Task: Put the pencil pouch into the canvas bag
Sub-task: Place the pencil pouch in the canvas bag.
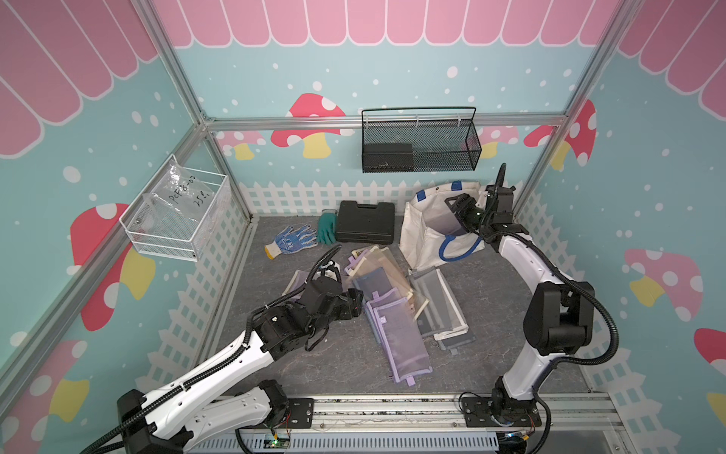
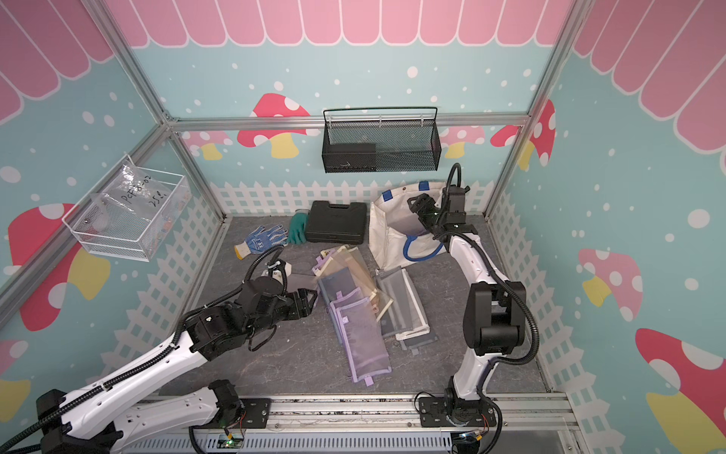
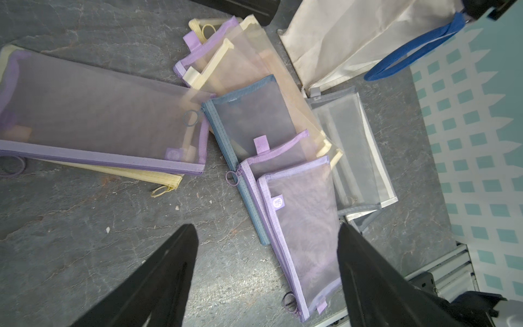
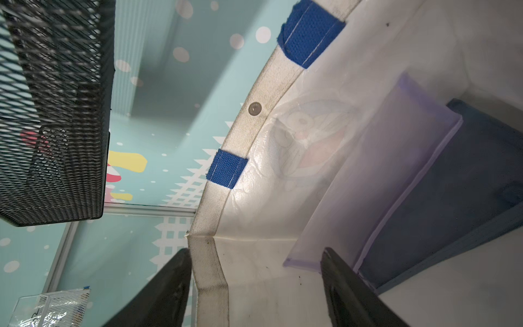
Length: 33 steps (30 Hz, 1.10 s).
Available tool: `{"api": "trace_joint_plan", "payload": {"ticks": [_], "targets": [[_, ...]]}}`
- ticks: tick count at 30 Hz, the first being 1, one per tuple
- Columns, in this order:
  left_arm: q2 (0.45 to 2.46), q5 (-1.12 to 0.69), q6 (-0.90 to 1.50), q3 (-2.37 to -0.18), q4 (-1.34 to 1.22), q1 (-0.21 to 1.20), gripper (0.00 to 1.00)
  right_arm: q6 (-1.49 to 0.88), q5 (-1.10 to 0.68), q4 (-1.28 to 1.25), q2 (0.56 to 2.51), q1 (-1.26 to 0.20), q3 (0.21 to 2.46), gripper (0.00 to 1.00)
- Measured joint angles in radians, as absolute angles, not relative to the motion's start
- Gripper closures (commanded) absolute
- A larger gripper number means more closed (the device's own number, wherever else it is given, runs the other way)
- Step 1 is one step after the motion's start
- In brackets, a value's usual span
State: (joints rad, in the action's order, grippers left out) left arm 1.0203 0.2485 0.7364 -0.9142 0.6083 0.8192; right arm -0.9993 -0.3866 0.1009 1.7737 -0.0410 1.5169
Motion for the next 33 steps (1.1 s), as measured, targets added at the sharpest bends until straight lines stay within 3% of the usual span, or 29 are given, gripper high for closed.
{"api": "trace_joint_plan", "payload": {"ticks": [11,19,25,33], "targets": [[1.151,0.094,0.850,-0.827,0.484,0.820,0.23,-0.654,-0.383,0.402,1.554,-0.080,1.564,0.25],[1.229,-0.005,0.974,-0.709,0.338,0.861,0.26,-0.415,-0.478,0.619,1.303,-0.325,1.332,0.25],[1.258,-0.025,1.068,-0.637,0.176,0.915,0.32,-0.365,-0.582,0.673,1.282,-0.369,1.028,0.28],[1.358,-0.005,1.159,-0.588,0.008,0.927,0.44,-0.336,-0.666,0.561,1.364,-0.373,0.881,0.39]]}}
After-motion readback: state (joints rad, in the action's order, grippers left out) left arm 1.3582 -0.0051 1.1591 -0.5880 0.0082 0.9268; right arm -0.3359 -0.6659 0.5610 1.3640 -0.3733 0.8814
